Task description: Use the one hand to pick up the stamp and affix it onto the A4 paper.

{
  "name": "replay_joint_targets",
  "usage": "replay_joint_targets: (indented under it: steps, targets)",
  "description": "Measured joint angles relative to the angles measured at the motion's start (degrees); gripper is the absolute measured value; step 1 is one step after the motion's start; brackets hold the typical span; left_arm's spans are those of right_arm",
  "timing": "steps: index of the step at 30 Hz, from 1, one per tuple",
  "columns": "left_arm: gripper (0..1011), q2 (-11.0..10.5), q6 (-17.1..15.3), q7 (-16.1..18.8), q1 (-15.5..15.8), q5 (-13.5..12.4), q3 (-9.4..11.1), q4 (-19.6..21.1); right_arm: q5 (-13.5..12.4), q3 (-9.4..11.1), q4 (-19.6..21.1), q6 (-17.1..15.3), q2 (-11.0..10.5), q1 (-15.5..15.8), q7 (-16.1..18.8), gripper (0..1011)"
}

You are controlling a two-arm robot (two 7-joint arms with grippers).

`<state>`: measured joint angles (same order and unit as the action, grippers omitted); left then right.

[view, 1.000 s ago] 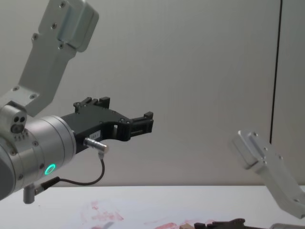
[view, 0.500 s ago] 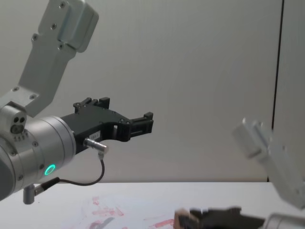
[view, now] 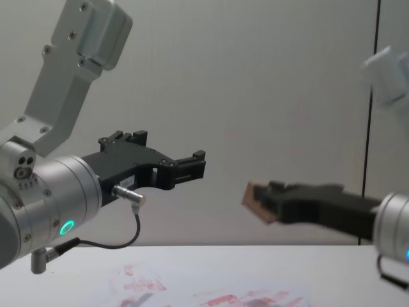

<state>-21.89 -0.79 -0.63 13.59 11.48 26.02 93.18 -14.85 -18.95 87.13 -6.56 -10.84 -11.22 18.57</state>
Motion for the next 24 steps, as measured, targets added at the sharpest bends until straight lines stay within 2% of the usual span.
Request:
replay_joint_targets:
  steps: [4, 10, 17, 24]
  targets:
    - [1001, 0.00, 0.00, 0.01, 0.00, 0.00, 0.00, 0.00, -0.81, 0.78, 1.68, -0.26, -1.14, 0.68, -0.46, 222]
    - [1002, 0.00, 0.00, 0.01, 0.00, 0.00, 0.00, 0.00, -1.47, 2.65, 3.98, -1.43, -4.26, 2.91, -1.90, 222]
    - [1002, 0.00, 0.00, 0.01, 0.00, 0.00, 0.00, 0.00, -1.54, 4.08, 4.50, -2.75, -6.98, 5.09, -3.12, 223]
    - [1002, 0.00, 0.00, 0.01, 0.00, 0.00, 0.00, 0.00, -1.27, 4.76, 4.21, -3.77, -8.49, 6.42, -3.70, 223]
